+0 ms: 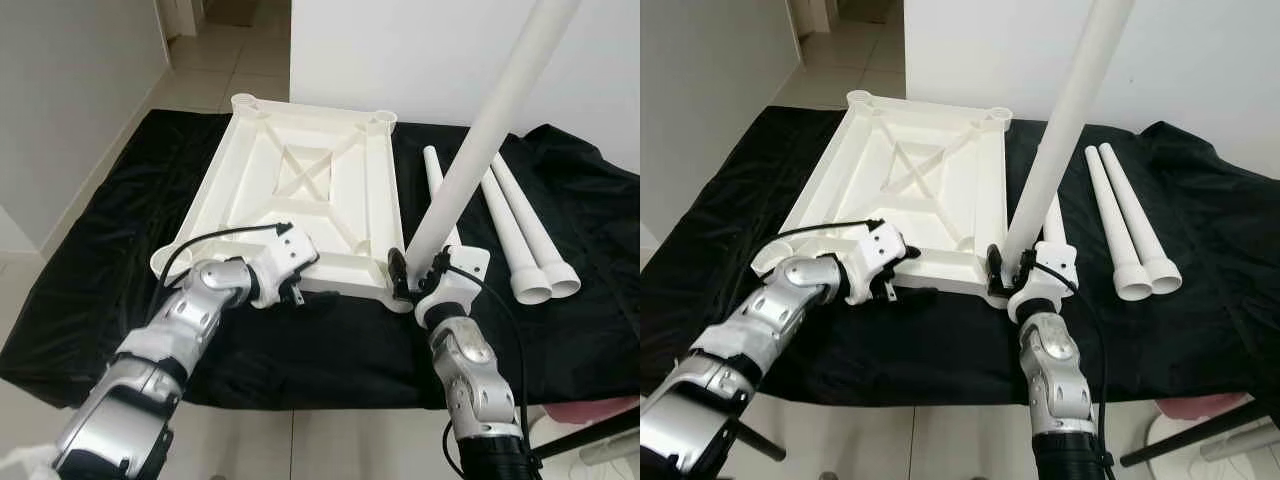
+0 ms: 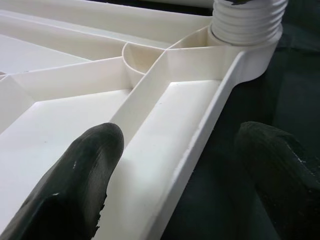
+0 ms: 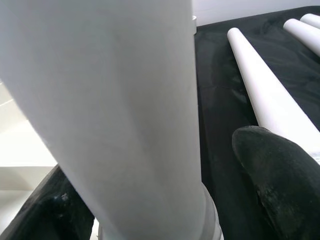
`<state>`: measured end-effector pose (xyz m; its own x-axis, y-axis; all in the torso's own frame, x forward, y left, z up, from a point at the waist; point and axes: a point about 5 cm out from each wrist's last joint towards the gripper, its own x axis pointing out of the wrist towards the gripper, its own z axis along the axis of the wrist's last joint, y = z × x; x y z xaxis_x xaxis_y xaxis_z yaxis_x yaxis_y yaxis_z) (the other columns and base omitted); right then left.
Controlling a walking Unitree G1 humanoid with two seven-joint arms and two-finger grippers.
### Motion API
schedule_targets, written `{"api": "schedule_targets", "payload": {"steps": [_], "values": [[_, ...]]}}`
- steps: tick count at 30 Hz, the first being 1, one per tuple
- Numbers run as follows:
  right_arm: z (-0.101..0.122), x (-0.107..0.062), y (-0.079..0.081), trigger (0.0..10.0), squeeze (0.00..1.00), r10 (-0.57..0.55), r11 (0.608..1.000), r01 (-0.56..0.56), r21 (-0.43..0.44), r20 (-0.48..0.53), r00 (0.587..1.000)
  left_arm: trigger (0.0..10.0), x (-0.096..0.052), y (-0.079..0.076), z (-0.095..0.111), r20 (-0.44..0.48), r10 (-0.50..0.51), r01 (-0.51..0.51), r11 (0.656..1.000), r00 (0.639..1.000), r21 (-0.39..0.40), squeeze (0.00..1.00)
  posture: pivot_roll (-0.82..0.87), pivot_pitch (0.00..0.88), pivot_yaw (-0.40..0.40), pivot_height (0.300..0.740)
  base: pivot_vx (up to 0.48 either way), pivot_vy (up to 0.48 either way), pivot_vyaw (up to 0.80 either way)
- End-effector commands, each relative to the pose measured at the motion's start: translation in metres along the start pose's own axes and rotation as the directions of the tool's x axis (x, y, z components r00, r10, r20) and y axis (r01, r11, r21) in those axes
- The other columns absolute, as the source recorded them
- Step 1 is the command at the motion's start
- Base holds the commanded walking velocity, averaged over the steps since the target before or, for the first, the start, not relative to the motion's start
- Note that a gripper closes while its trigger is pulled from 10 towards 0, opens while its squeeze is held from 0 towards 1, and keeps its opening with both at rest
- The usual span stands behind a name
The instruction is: Building children table
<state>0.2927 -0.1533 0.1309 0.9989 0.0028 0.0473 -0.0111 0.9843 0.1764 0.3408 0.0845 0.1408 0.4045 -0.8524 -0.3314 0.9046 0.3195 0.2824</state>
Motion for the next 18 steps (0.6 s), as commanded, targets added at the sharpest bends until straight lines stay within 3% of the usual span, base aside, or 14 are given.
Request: {"api": "schedule_targets", "payload": {"steps": [1,6,11,18], "values": [[-0.001,-0.001,-0.004,10.0,0.0,-0.015,1.0,0.015,-0.002,0.0,1.0,10.0,0.001,0.007,-0.001,-0.01,0.138,-0.138,0.99,0.99,0.006,0.0,0.01,0.023,-0.032,0.74,0.0,0.0,0.0],[-0.002,-0.001,-0.001,10.0,0.0,0.006,1.0,-0.006,0.002,-0.001,1.0,10.0,0.003,-0.015,-0.022,-0.112,-0.032,0.038,0.998,0.993,0.051,0.0,0.0,0.029,-0.023,0.74,0.0,0.0,0.0],[-0.001,-0.001,-0.002,10.0,0.0,0.018,1.0,-0.018,0.003,0.005,1.0,10.0,0.002,-0.019,-0.024,-0.118,-0.067,0.073,0.996,0.991,0.048,0.0,0.0,0.031,-0.02,0.74,0.0,0.0,0.0],[0.003,-0.007,-0.002,10.0,0.0,0.098,0.995,-0.098,0.006,0.035,0.995,10.0,-0.008,-0.029,-0.027,-0.119,-0.201,0.208,0.977,0.972,0.047,0.0,0.0,0.03,-0.016,0.74,0.0,0.0,0.0]]}}
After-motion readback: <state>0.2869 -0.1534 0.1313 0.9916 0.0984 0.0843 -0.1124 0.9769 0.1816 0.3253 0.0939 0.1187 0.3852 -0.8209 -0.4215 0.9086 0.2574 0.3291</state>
